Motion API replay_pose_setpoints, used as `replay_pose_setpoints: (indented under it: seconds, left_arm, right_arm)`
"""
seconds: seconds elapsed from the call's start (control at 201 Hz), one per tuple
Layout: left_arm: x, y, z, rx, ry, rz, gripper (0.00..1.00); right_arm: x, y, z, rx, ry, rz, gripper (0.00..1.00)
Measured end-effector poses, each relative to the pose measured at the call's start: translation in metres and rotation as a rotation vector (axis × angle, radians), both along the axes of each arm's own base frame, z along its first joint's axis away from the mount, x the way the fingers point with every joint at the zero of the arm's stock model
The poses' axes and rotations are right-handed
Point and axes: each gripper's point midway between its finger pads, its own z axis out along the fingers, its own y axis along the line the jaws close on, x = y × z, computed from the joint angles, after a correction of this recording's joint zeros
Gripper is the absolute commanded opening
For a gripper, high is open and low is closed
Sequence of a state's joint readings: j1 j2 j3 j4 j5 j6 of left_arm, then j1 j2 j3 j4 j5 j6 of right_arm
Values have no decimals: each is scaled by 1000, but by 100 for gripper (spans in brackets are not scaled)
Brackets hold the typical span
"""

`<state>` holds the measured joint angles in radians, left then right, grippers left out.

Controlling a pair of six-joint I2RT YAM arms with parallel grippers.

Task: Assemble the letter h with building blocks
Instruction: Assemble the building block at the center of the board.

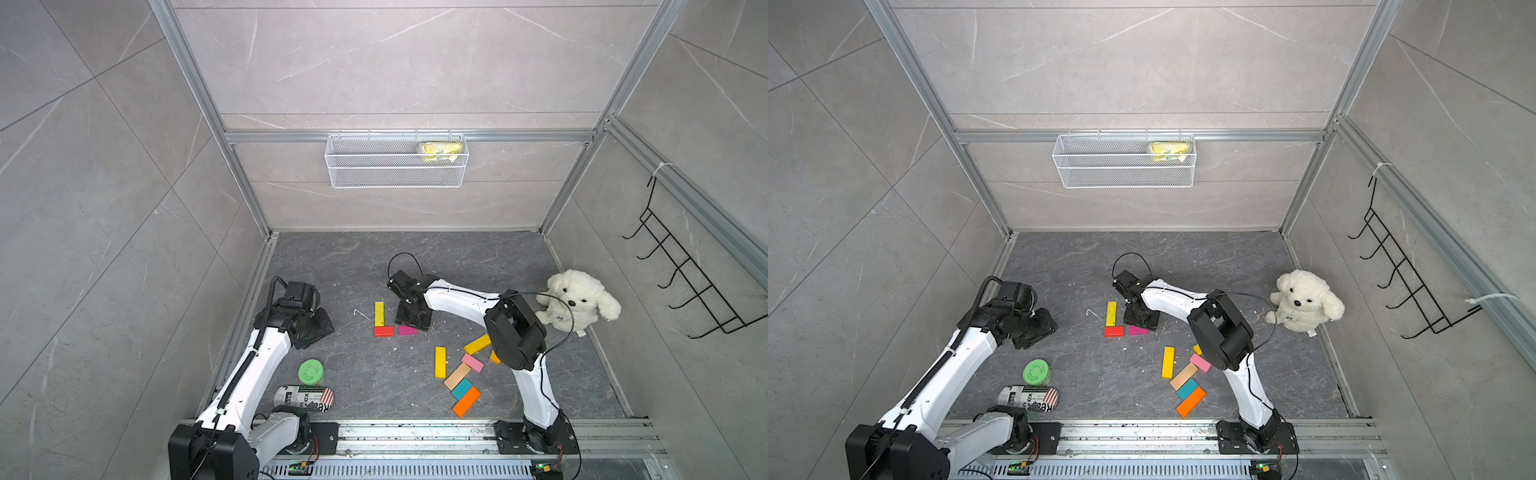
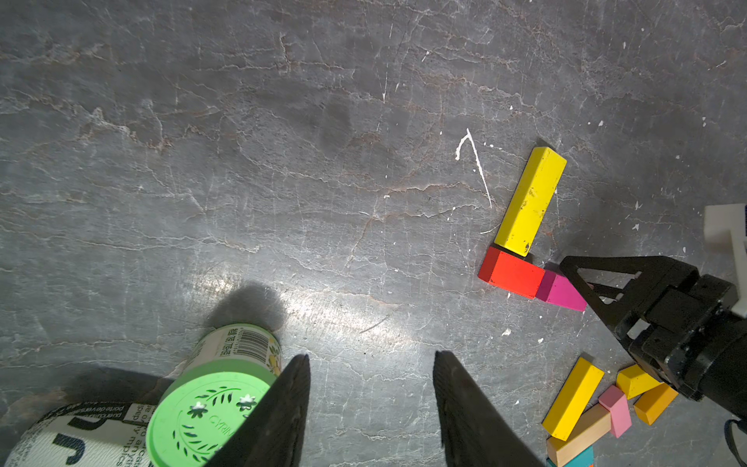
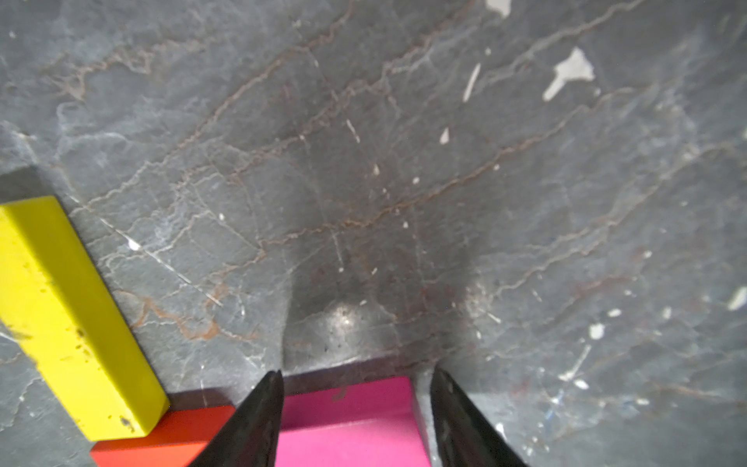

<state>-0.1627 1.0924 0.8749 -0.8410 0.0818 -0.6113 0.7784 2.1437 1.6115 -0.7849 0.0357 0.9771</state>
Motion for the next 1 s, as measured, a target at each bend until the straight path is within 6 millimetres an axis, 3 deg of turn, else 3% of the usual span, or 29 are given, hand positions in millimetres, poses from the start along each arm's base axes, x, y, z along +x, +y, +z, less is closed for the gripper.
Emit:
replay_pose_setpoints:
  seconds: [0.995]
  left_arm:
    - [-3,0,-6,3,13,-2,54]
  right_arm:
    - [-6,14,1,40,4,-23,61]
